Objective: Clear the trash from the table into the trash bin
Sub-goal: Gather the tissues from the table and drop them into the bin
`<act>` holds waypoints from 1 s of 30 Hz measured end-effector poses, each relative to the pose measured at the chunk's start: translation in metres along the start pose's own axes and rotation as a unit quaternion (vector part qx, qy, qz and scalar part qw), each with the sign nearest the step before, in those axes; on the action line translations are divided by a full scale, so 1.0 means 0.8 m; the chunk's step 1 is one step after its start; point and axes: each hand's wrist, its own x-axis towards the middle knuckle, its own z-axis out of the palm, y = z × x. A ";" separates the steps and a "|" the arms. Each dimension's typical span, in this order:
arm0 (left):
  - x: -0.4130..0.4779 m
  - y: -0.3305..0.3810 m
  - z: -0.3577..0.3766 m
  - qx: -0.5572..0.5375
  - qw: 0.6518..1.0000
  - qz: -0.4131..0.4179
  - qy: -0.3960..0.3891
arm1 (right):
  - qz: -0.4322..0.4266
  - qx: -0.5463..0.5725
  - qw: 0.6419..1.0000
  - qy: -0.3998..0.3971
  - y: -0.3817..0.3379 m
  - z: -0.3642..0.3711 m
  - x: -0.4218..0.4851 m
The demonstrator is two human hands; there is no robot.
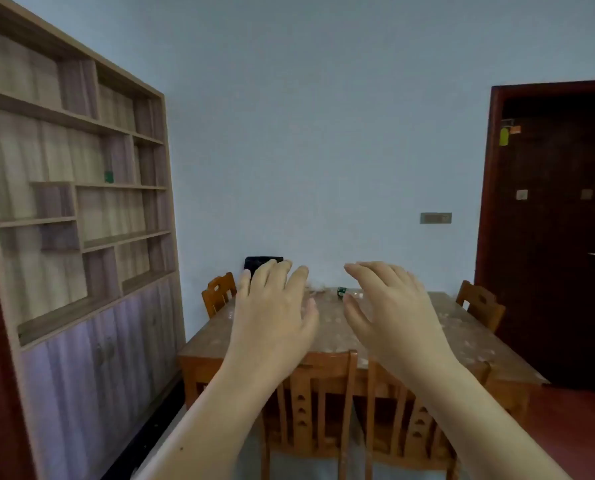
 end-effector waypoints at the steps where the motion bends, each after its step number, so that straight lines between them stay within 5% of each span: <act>1: -0.003 -0.010 -0.002 -0.008 1.000 -0.011 -0.008 | -0.005 0.009 1.000 0.005 -0.005 0.007 0.000; 7: -0.035 -0.074 0.001 0.027 0.999 0.015 0.023 | -0.003 0.026 1.000 0.001 -0.053 0.052 -0.010; 16: -0.094 -0.169 0.049 0.011 0.999 -0.050 -0.013 | 0.005 0.054 0.996 -0.071 -0.104 0.141 -0.039; 30: -0.020 -0.329 0.202 0.024 0.991 -0.082 -0.100 | 0.063 0.094 0.985 -0.130 -0.057 0.367 0.030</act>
